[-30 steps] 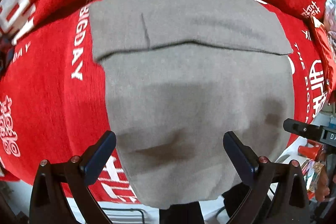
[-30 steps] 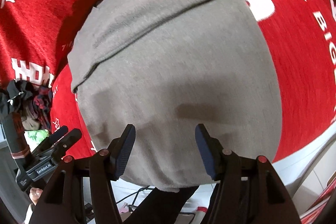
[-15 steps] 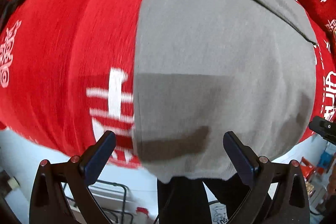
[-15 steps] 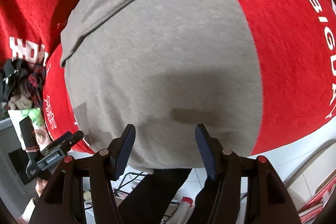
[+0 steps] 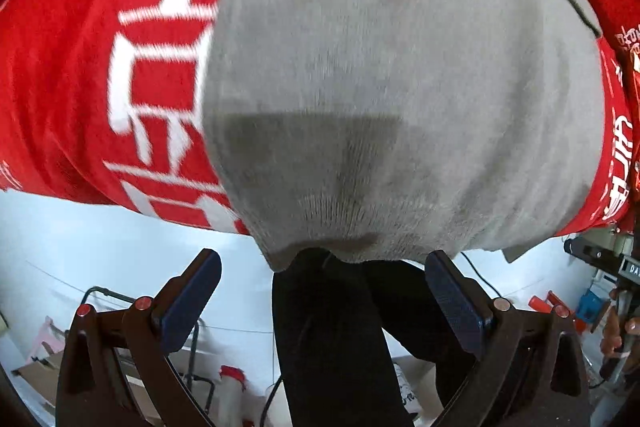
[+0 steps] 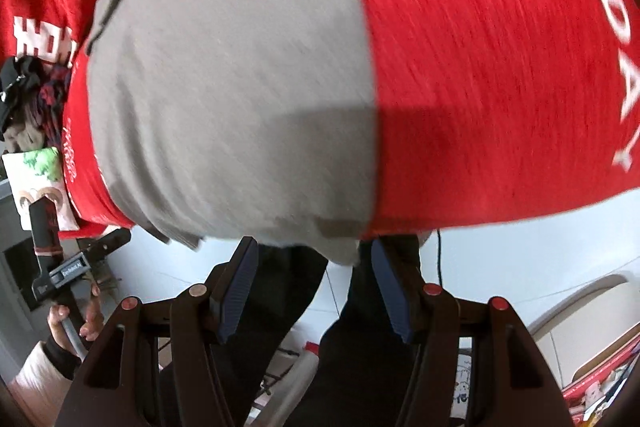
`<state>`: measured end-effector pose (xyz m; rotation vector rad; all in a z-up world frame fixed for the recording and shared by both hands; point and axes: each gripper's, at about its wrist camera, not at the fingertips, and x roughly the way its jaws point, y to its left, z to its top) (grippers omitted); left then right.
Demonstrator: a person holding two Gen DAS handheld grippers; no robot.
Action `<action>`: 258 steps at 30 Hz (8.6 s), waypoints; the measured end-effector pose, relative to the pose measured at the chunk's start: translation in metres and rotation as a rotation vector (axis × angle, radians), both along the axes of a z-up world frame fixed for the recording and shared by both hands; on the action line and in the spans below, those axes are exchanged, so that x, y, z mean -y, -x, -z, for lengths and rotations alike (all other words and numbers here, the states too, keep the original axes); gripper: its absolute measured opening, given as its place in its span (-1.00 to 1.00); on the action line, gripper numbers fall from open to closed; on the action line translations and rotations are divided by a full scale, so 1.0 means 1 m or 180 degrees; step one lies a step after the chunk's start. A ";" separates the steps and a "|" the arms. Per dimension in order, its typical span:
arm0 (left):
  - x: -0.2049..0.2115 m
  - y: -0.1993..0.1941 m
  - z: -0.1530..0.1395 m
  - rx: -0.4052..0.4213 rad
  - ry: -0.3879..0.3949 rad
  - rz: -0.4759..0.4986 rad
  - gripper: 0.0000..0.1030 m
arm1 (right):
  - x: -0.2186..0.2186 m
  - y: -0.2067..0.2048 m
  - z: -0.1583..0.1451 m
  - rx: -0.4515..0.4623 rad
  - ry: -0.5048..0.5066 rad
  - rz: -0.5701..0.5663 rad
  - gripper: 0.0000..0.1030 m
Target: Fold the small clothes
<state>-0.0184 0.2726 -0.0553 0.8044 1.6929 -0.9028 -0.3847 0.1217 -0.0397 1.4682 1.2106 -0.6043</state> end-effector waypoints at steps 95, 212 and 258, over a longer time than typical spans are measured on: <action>0.105 -0.074 -0.116 -0.0439 0.1190 -0.0170 -0.80 | 0.079 -0.038 -0.040 0.1982 -0.0065 0.1236 -0.88; 0.204 -0.059 -0.060 -0.0068 0.1218 0.0073 1.00 | 0.076 -0.062 -0.052 -0.0464 0.0632 -0.0472 -0.88; 0.221 -0.040 0.130 -0.0229 0.0883 0.1306 -0.86 | 0.103 -0.058 -0.125 -0.0152 0.1139 -0.0445 -0.88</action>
